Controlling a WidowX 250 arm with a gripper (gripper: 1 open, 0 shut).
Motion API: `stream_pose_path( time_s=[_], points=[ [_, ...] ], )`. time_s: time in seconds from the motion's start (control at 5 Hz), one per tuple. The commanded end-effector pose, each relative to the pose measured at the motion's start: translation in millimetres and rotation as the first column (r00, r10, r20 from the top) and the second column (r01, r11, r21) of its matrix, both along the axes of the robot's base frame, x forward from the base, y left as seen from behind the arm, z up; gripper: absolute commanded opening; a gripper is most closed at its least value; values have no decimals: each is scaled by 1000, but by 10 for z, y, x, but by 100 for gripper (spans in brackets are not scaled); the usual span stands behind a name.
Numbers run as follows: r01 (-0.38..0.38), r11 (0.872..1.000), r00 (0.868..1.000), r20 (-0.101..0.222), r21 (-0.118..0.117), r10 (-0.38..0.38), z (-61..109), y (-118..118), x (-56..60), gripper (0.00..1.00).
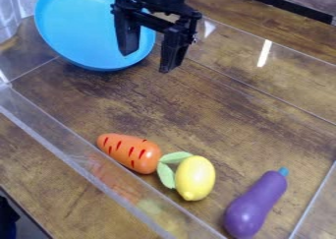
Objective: Move the carrot to the right side
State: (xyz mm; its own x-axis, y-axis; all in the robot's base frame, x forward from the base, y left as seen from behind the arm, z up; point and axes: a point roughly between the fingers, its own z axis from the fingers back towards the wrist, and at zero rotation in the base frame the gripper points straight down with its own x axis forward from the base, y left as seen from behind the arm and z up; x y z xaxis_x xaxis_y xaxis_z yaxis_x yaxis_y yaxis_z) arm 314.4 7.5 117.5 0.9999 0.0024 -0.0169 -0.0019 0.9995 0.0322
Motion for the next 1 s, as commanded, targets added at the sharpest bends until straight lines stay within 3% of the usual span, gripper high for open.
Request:
stream_pose_path(
  time_s=[0.0, 0.2, 0.6, 0.8],
  points=[
    [52, 999, 997, 50, 1, -52, 104, 79, 7, 100],
    [166, 986, 985, 44, 0, -166, 4, 88, 6, 100],
    [278, 961, 960, 25, -8, -278, -155, 85, 18, 100],
    [368, 930, 930, 21, -11, -367, -253, 98, 22, 100]
  ],
)
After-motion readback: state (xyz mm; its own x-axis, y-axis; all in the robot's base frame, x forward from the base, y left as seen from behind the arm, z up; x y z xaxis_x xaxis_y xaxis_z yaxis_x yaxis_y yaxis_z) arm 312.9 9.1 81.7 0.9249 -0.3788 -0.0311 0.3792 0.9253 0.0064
